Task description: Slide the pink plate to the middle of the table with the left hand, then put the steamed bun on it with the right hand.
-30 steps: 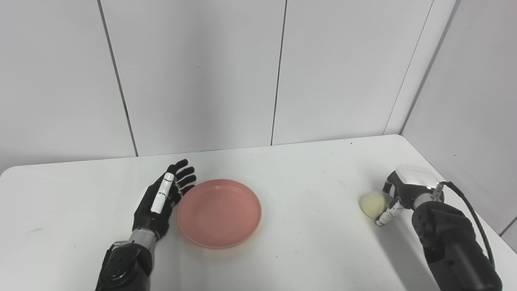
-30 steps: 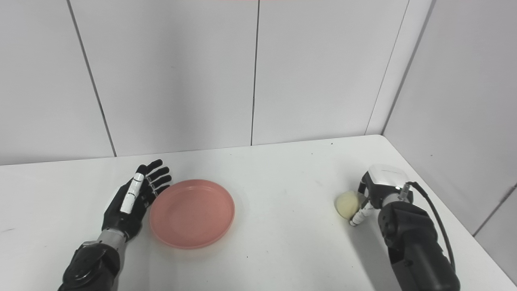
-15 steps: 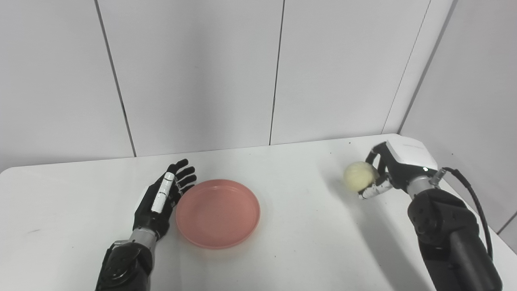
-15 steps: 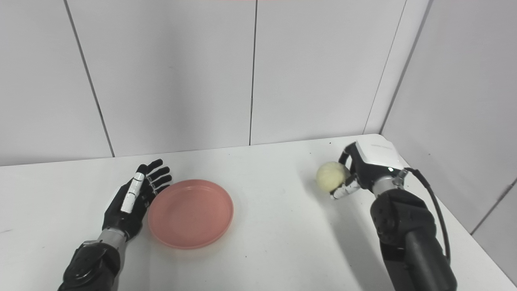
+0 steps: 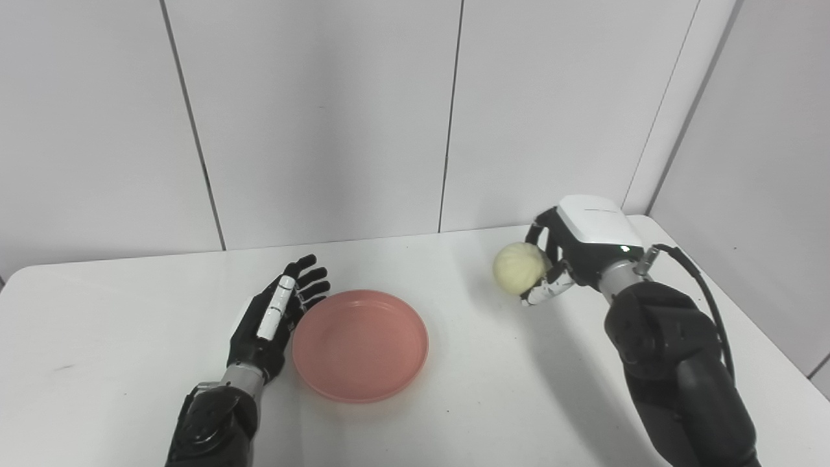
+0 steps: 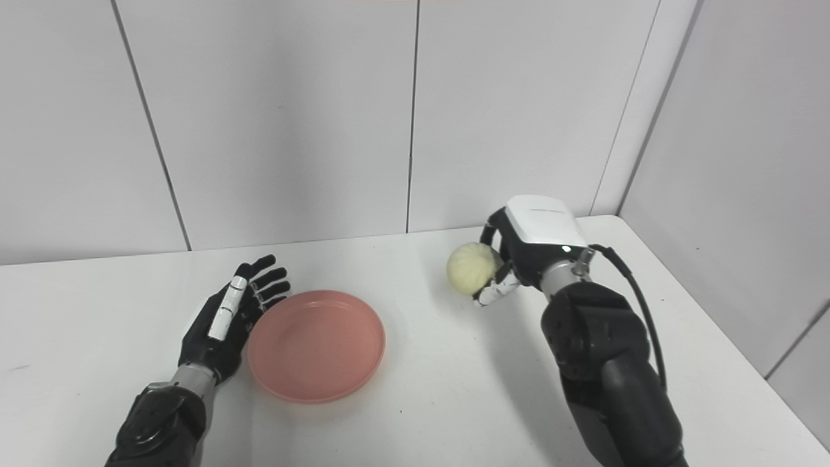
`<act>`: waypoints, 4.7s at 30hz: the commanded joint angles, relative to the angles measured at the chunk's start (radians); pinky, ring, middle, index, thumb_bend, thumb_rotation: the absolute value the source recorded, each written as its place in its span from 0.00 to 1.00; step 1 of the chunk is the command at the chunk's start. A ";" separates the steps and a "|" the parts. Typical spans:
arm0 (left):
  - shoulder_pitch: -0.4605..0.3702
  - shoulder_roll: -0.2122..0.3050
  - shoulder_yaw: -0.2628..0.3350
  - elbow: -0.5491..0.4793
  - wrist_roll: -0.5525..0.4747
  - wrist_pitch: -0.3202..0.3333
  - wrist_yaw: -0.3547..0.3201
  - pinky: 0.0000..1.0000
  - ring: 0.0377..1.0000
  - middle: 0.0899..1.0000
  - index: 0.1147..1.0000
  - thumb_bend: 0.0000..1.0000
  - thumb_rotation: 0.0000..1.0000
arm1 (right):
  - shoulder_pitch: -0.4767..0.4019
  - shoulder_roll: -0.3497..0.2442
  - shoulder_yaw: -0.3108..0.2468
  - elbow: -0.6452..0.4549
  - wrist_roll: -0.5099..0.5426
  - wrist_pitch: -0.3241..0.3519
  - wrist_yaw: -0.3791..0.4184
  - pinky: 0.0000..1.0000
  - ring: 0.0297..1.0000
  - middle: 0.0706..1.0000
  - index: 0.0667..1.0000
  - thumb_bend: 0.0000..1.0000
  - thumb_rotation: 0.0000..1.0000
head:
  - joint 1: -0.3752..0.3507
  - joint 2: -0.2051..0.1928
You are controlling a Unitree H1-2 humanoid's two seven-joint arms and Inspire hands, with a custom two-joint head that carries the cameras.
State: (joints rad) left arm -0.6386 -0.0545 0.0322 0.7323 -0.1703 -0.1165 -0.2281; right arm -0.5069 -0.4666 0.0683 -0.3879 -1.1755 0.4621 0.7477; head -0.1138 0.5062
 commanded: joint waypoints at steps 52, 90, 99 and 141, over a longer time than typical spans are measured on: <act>-0.055 -0.065 -0.026 0.148 0.028 -0.077 0.022 0.72 0.76 0.75 0.74 0.77 0.77 | -0.139 0.198 0.314 0.302 -0.022 -0.104 -0.007 0.12 0.18 0.43 0.45 0.53 0.00 | 0.130 0.012; -0.022 -0.045 -0.032 0.094 0.030 -0.058 0.020 0.72 0.76 0.76 0.75 0.77 0.76 | 0.052 0.246 -0.035 0.339 0.447 -0.341 -0.684 0.44 0.54 0.65 0.67 0.81 0.60 | 0.102 0.018; 0.004 -0.050 -0.040 0.055 0.058 -0.088 0.055 0.75 0.79 0.78 0.78 0.76 0.75 | 0.041 0.450 -0.378 0.571 1.169 -0.349 -0.633 0.66 0.72 0.77 0.76 0.75 0.81 | 0.101 0.023; 0.152 -0.072 -0.047 -0.231 0.164 -0.002 0.250 1.00 1.00 1.00 1.00 0.70 0.91 | 0.130 0.443 -0.206 0.738 1.324 -0.672 -0.699 0.98 0.96 0.94 0.90 0.79 1.00 | 0.073 0.045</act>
State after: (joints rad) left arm -0.4720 -0.1262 -0.0209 0.4929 -0.0032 -0.1076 0.0108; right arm -0.3965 -0.0285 -0.1434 0.3418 0.1458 -0.2016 0.0507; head -0.0414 0.5507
